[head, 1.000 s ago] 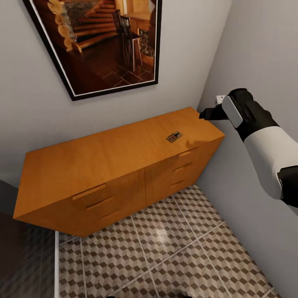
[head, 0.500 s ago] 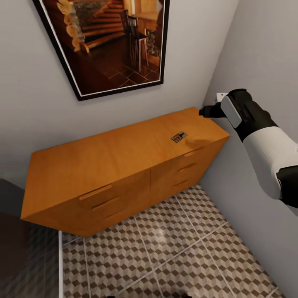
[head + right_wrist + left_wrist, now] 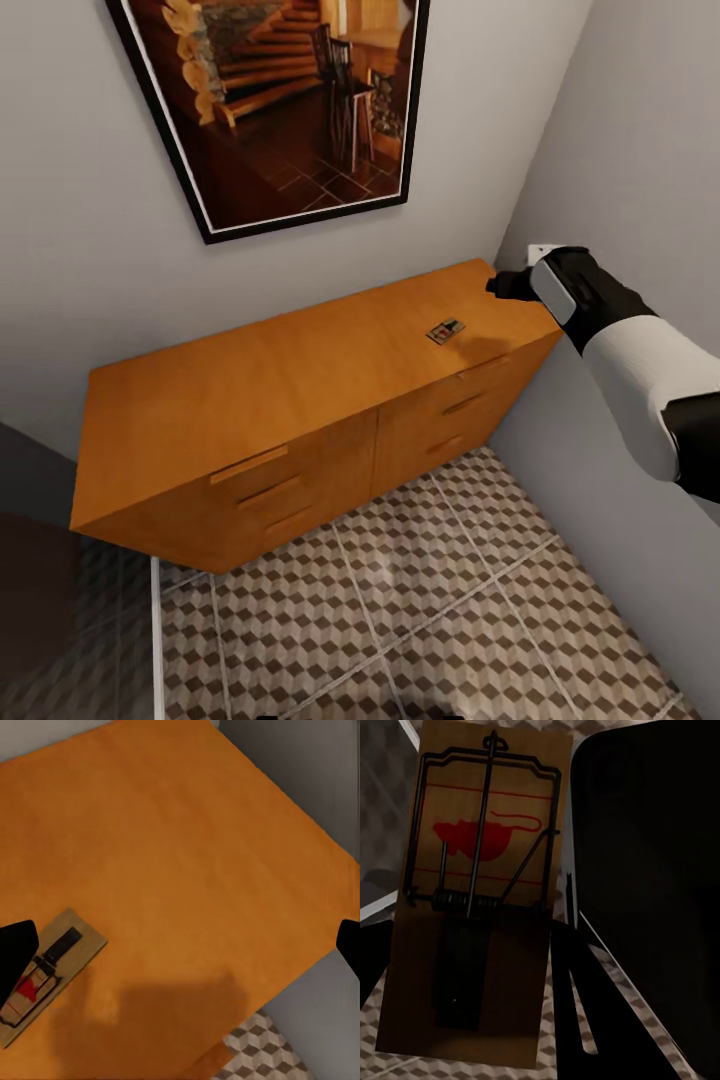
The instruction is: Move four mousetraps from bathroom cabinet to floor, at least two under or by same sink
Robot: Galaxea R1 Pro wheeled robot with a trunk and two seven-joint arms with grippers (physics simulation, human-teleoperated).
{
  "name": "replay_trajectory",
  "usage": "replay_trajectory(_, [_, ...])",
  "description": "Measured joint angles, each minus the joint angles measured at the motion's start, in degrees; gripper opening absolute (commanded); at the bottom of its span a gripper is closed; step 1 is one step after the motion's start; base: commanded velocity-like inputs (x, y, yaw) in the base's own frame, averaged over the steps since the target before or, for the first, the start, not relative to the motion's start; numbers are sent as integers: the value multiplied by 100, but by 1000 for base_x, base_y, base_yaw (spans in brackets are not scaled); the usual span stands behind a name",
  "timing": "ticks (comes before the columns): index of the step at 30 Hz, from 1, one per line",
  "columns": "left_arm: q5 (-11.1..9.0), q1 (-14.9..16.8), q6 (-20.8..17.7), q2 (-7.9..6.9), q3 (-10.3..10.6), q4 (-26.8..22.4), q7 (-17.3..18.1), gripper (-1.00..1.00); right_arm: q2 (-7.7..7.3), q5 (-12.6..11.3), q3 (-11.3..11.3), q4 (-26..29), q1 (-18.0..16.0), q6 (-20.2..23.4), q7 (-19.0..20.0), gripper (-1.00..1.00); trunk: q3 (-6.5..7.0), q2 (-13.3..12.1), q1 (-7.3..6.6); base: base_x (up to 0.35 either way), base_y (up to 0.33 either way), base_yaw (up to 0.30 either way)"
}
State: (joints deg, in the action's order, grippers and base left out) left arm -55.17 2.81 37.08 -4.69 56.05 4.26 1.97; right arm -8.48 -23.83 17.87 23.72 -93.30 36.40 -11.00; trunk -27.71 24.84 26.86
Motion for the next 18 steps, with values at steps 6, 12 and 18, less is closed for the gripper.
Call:
replay_trajectory(6, [1, -2, 0, 0, 7, 0, 0, -100, 15, -19, -18, -111, 0, -123, 0, 100, 0, 0, 0, 0, 1, 0])
replay_trajectory(12, [1, -2, 1, 0, 23, 1, 0, -100, 135, -24, -19, -158, 0, -128, 0, 100, 0, 0, 0, 0, 93, 0])
replay_trajectory(18, [8, -2, 3, 7, 34, 2, 0, -100, 199, -30, -19, -175, 1, -125, 8, 100, 0, 0, 0, 0, 234, 0])
